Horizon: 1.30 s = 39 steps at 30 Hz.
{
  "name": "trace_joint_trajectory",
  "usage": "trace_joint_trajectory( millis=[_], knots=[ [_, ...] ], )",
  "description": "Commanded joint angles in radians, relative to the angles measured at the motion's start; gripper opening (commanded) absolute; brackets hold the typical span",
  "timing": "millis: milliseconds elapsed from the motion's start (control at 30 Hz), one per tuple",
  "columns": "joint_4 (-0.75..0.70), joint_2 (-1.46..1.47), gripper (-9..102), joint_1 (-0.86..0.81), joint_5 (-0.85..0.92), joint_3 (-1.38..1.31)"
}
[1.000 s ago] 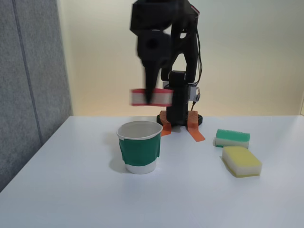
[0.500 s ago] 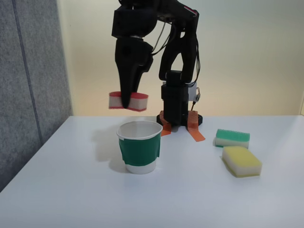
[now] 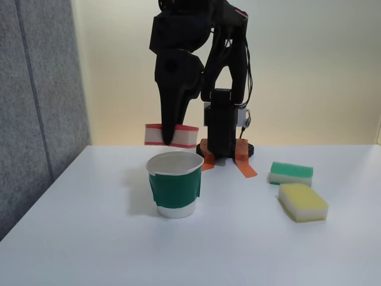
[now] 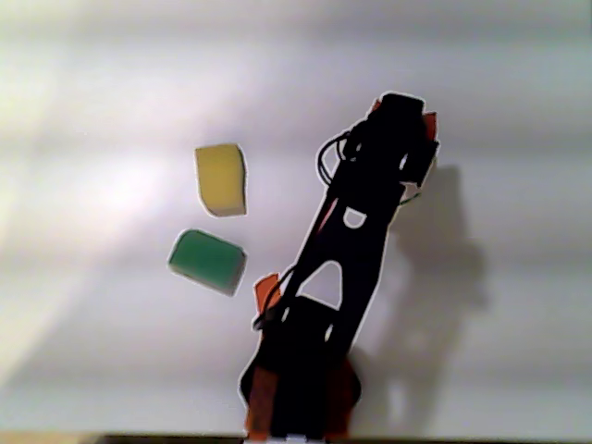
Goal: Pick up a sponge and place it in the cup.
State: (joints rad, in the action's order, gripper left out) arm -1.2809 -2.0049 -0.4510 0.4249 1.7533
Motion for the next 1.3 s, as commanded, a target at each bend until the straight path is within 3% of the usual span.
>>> trace_joint_trajectory(
  millis=[0,133,400,500,633,900,1267],
  knots=[
    [0.009,-0.043,26,-0.012,0.003,-0.006],
    [0.028,-0.043,36,-0.014,0.018,-0.006],
    [0.041,-0.032,40,-0.018,0.037,-0.015],
    [0.005,-0.041,28,-0.018,0.017,-0.017],
    [-0.069,-0.094,1,-0.020,-0.031,0.008],
    [-0.091,-0.304,0,0.028,-0.181,0.225],
    [0.109,-0.724,0,0.179,-0.413,0.686]
  ],
)
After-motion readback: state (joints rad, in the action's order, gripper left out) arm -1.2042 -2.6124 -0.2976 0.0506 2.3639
